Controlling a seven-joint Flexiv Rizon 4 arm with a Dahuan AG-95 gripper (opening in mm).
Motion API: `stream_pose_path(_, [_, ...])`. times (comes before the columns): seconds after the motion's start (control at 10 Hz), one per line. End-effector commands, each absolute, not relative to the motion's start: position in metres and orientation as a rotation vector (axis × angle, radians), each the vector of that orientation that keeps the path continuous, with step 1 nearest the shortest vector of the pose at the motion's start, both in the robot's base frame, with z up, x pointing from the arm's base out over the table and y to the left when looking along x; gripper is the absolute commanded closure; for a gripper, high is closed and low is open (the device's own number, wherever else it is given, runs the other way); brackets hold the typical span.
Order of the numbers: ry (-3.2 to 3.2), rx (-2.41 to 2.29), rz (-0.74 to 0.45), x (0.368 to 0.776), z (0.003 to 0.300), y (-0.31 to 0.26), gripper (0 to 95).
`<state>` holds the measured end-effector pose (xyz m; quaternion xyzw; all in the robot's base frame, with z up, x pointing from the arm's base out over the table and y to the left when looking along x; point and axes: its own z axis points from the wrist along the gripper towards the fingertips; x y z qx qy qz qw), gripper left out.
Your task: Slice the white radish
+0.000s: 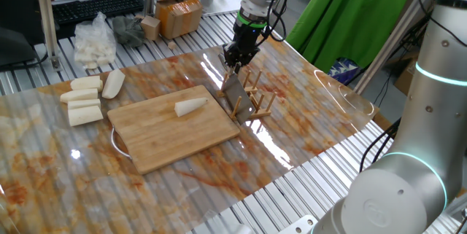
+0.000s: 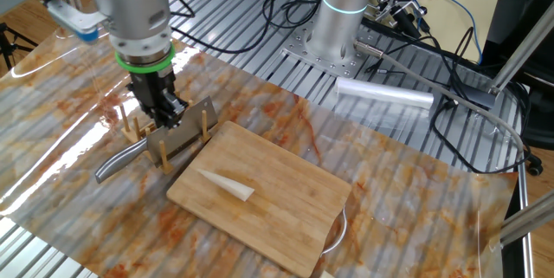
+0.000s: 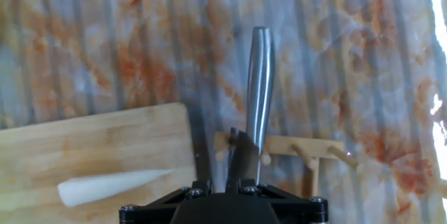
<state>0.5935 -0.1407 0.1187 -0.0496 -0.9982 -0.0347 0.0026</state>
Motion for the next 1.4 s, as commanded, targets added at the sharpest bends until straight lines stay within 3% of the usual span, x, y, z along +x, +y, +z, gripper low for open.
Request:
stream_pose_path(0.1, [-3.133, -0.146, -0.104, 0.594, 0.117, -0.142, 76.0])
stream_pose_path(1.3, [-3.126, -0.164, -0.166, 0.576, 0.096, -0.155, 76.0])
stream_pose_path(1.4, [-3.126, -0.163, -0.168, 0.574, 0.093, -0.157, 57.0])
